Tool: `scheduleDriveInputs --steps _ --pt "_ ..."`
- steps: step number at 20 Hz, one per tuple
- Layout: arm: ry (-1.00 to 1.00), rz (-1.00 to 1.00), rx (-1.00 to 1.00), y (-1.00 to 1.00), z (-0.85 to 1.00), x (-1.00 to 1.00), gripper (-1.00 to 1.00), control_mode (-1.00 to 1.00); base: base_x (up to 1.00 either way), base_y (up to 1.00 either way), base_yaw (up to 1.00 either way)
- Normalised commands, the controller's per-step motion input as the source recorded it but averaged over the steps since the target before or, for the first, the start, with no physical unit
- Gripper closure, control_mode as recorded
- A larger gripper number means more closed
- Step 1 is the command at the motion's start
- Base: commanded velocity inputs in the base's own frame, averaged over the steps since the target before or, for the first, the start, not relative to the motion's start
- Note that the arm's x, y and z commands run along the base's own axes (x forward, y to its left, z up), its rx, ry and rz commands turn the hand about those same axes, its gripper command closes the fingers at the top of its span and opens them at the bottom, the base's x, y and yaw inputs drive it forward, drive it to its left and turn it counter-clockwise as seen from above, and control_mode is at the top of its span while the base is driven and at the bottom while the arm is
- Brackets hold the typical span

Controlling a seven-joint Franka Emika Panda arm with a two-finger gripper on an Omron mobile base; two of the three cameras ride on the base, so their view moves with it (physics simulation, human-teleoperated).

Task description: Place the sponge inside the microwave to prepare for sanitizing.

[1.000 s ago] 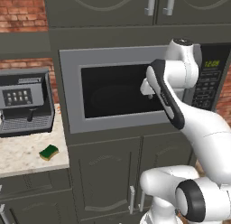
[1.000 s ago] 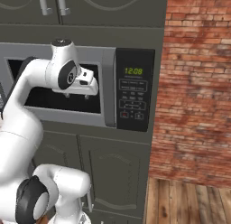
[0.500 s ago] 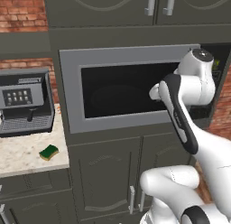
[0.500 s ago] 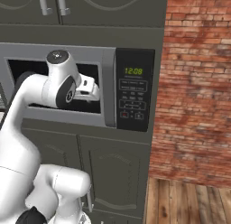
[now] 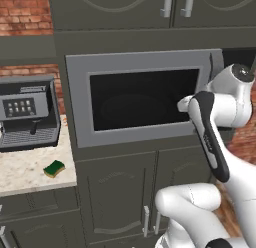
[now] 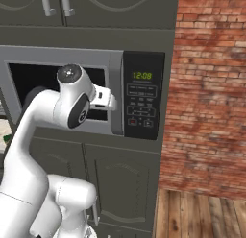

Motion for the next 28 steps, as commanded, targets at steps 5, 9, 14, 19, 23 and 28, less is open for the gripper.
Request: scheduleDriveInputs --steps 5,9,14,19,23,28 --pt "-0.06 0.0 0.0 -0.38 0.05 0.02 -1.0 -1.0 0.0 0.0 0.0" --pt "0.0 0.0 0.0 -0.4 0.01 0.17 -1.0 -1.0 0.0 0.0 0.0" --pt "0.0 0.0 0.0 -0.34 0.0 0.26 -1.0 -1.0 0.0 0.0 0.0" --pt "0.0 0.0 0.0 -0.24 0.0 0.38 -1.0 -1.0 0.0 0.0 0.0" --pt "0.0 0.0 0.0 -0.04 -0.02 0.43 -1.0 -1.0 0.0 0.0 0.0" --pt "0.0 0.0 0.0 0.0 -0.04 0.43 -1.0 -1.0 0.0 0.0 0.0"
